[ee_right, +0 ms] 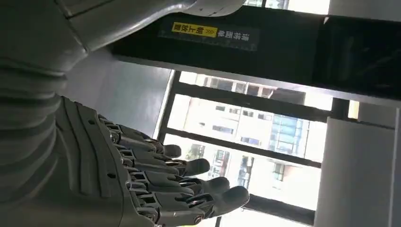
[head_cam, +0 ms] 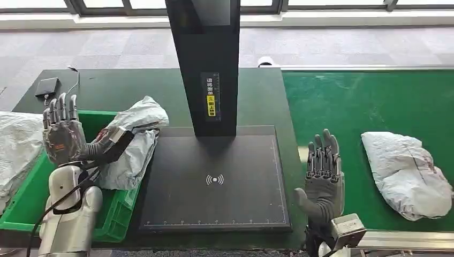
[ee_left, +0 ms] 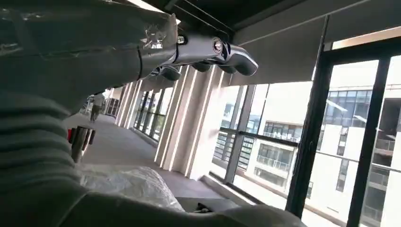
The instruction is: Moved the parcel from conveyor to table for the left to box.
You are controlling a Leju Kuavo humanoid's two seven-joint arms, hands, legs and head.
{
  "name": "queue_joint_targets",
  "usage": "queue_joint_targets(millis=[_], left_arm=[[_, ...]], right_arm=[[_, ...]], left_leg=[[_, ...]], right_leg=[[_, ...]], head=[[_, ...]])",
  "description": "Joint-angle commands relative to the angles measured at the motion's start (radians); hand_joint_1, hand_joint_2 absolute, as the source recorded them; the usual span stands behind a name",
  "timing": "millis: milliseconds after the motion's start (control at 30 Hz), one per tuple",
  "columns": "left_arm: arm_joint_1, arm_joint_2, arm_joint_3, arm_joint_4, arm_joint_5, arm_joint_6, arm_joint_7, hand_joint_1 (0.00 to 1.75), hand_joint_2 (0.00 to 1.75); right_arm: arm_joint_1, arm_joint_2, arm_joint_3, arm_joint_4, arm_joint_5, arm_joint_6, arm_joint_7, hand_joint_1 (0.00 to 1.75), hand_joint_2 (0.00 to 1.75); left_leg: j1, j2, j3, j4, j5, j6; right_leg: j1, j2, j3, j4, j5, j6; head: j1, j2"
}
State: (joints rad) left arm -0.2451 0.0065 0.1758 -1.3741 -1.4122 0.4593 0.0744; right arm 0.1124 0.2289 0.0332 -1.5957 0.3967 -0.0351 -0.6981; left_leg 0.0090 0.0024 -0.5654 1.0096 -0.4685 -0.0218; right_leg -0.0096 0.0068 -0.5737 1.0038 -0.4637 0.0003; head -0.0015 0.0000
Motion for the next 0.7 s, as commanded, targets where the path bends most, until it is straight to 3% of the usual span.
queue_joint_targets(millis=[33,67,133,200,233,433,467,500,567,633,667,700], left_arm=[[0.120,-0.096,0.014,-0.250,0.446,0.239,-0.337,0.00,0.00],[0.185,-0.085,-0.045,-0.318,0.595,0.208,-0.413,0.00,0.00],[0.307,-0.063,-0.191,-0.450,1.051,-0.077,-0.639,0.00,0.00],[0.383,-0.067,-0.268,-0.480,1.173,-0.248,-0.744,0.00,0.00],[0.412,-0.078,-0.289,-0.483,1.226,-0.317,-0.773,0.00,0.00],[0.395,-0.068,-0.278,-0.469,1.239,-0.323,-0.773,0.00,0.00],[0.417,-0.064,-0.284,-0.464,1.440,-0.560,-0.773,0.00,0.00],[0.432,-0.109,-0.243,-0.475,1.478,-0.676,-0.773,0.00,0.00],[0.467,-0.187,-0.201,-0.545,1.494,-0.772,-0.773,0.00,0.00],[0.490,-0.212,-0.189,-0.576,1.488,-0.833,-0.773,0.00,0.00],[0.520,-0.234,-0.187,-0.597,1.462,-0.833,-0.773,0.00,0.00],[0.540,-0.243,-0.186,-0.601,1.462,-0.843,-0.773,0.00,0.00]], right_arm=[[0.020,-0.006,-0.027,0.005,0.009,-0.118,0.000,0.00,1.75],[0.028,-0.016,-0.030,0.000,0.001,-0.147,0.000,0.00,1.75],[0.056,-0.032,-0.090,-0.032,-0.026,-0.158,0.000,0.00,1.75],[0.070,-0.039,-0.164,-0.049,-0.032,-0.129,0.008,0.00,1.75],[0.067,-0.041,-0.213,-0.037,-0.021,-0.114,0.015,0.00,1.75],[0.056,-0.028,-0.231,-0.022,-0.016,-0.097,0.000,0.00,1.75],[0.047,-0.029,-0.261,0.001,0.010,-0.107,0.031,0.00,1.75],[0.042,-0.037,-0.295,0.030,0.030,-0.121,0.042,0.00,0.00],[0.048,-0.067,-0.361,0.092,0.121,-0.198,0.053,0.00,0.00],[0.041,-0.077,-0.397,0.132,0.186,-0.260,0.071,0.00,0.00],[0.033,-0.094,-0.429,0.176,0.231,-0.292,0.078,0.00,1.75],[0.023,-0.104,-0.454,0.211,0.270,-0.312,0.108,0.00,1.75]], left_leg=[[0.001,0.000,0.000,0.000,0.000,0.001],[0.001,0.000,0.000,-0.001,0.000,0.001],[0.000,0.002,0.002,-0.001,-0.002,0.001],[-0.001,-0.001,0.002,-0.002,-0.002,0.003],[-0.001,-0.002,0.003,-0.002,-0.003,0.004],[-0.001,-0.002,0.001,-0.001,-0.004,0.006],[-0.002,-0.001,0.000,-0.001,-0.005,0.006],[-0.002,-0.001,0.000,-0.001,-0.004,0.006],[-0.002,-0.001,0.002,-0.002,-0.004,0.006],[-0.002,-0.002,0.002,-0.001,-0.005,0.006],[-0.001,-0.002,0.002,-0.002,-0.005,0.007],[-0.001,-0.003,0.003,-0.003,-0.004,0.007]], right_leg=[[0.001,0.000,0.000,-0.001,0.000,0.000],[0.001,0.000,0.001,-0.002,0.000,0.000],[0.000,0.002,0.002,-0.002,-0.001,0.001],[-0.002,-0.002,0.002,-0.002,-0.002,0.001],[-0.002,-0.003,0.004,-0.004,-0.002,0.001],[-0.002,-0.002,0.003,-0.005,-0.004,0.004],[-0.003,-0.001,0.002,-0.003,-0.004,0.003],[-0.002,-0.002,0.002,-0.004,-0.003,0.003],[-0.001,-0.002,0.004,-0.006,-0.003,0.003],[-0.001,-0.003,0.004,-0.005,-0.003,0.004],[-0.001,-0.003,0.005,-0.007,-0.003,0.005],[-0.001,-0.004,0.007,-0.009,-0.003,0.005]], head=[[0.000,0.000],[0.000,0.000],[0.000,0.000],[0.000,0.000],[0.000,0.000],[0.000,0.000],[0.000,0.000],[0.000,0.000],[0.000,0.000],[0.000,0.000],[0.000,0.000],[0.000,0.000]])
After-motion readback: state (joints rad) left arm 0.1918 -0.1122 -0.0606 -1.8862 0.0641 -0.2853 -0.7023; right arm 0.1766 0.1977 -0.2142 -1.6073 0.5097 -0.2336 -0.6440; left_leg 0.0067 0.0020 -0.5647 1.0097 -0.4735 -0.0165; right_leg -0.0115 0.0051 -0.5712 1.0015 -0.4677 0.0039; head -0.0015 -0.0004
